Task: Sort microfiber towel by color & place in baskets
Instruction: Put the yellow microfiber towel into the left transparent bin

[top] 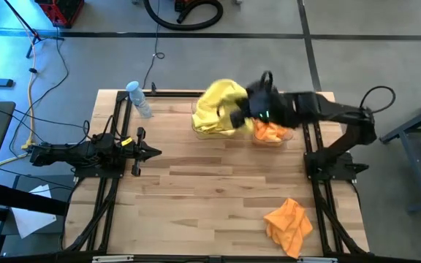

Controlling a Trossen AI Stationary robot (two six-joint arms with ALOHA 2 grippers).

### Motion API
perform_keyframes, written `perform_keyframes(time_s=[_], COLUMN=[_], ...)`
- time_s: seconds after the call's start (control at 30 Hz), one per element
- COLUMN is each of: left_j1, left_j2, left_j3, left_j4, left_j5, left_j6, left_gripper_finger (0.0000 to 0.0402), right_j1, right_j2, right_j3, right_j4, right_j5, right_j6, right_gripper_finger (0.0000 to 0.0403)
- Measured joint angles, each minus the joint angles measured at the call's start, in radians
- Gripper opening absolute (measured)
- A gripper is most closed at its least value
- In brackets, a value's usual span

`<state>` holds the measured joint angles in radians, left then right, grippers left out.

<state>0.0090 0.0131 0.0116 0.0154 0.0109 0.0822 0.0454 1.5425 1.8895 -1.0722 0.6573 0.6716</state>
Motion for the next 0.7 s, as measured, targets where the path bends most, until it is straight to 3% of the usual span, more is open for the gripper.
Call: perform_keyframes(time_s=[0.17, 0.33, 0.5, 0.7], left_j1=[0.0, 0.0, 0.0, 0.0], left_j2=[0.0, 0.0, 0.0, 0.0], left_j3=[0.0, 0.0, 0.0, 0.0], left_j4=[0.0, 0.0, 0.0, 0.0], left_j5=[0.0, 0.0, 0.0, 0.0], left_j6=[0.0, 0.0, 0.0, 0.0], left_gripper_finger=[0.0, 0.0, 0.0, 0.0], right_j1=[-0.164, -0.245, -0.313, -0.364], right_j2=[0.007, 0.008, 0.009, 0.008], right_j3=[-0.08, -0.233, -0.35, -0.371], right_j4=[0.259, 0.387, 0.23, -0.01], right_j5=[-0.177, -0.22, -0.266, -0.158], right_j6=[-0.154, -0.172, -0.045, 0.02], right_gripper_finger=[0.0, 0.0, 0.0, 0.0])
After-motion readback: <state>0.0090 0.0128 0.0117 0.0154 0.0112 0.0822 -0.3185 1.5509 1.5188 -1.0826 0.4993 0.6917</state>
